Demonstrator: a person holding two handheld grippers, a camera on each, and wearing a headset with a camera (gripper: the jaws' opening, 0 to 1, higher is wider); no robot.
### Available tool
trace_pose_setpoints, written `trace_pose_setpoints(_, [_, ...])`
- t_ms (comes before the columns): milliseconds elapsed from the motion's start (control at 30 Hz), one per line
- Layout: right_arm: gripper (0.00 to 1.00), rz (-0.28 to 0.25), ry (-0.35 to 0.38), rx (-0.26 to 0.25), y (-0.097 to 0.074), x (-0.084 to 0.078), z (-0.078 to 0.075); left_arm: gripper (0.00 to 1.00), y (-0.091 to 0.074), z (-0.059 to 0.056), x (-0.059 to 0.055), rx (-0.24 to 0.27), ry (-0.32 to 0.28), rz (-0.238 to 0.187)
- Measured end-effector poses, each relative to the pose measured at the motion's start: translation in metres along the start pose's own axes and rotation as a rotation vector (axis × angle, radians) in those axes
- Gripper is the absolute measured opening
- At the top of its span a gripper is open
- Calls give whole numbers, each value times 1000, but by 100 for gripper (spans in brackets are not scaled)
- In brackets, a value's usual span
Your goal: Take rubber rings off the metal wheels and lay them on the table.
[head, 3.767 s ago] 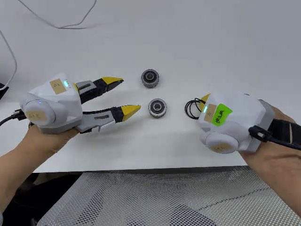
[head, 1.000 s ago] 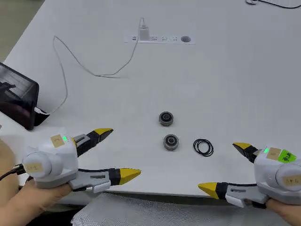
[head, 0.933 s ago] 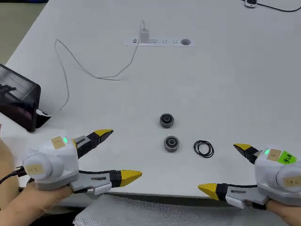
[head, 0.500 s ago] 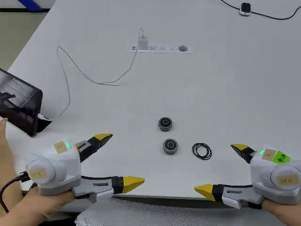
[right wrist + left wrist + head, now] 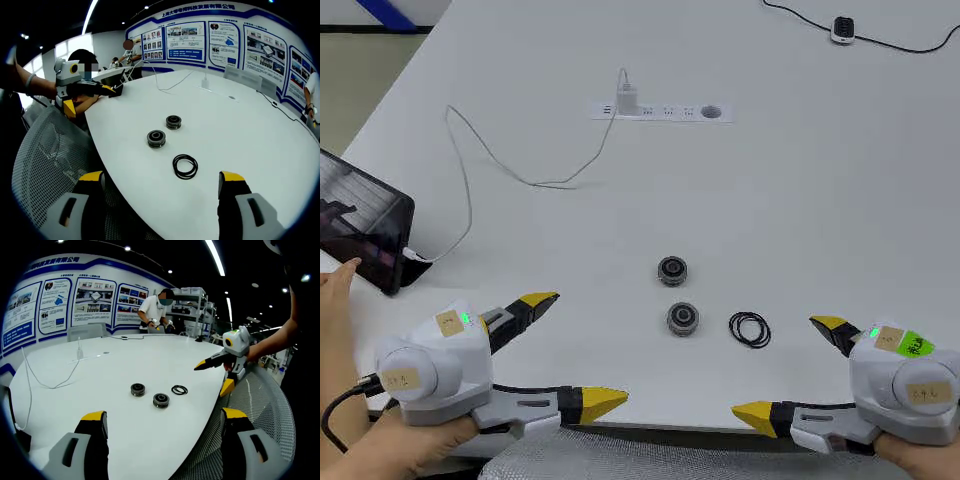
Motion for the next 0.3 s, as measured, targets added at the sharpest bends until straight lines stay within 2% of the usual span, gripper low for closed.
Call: trace_pose_setpoints(300, [94,1,4,-3,-1,0,-1,94,0,0,1,-1,2,2])
Point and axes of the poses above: the centre of the closed fingertips' face, and the gripper's own axes: y roughly forward along the fingers, z roughly to its left, x roughly out of its top, the point moved 7 cm from there along -y, roughly backward along the fingers, and after that the axes turned 11 degrees about -z, right-handed, at the moved point
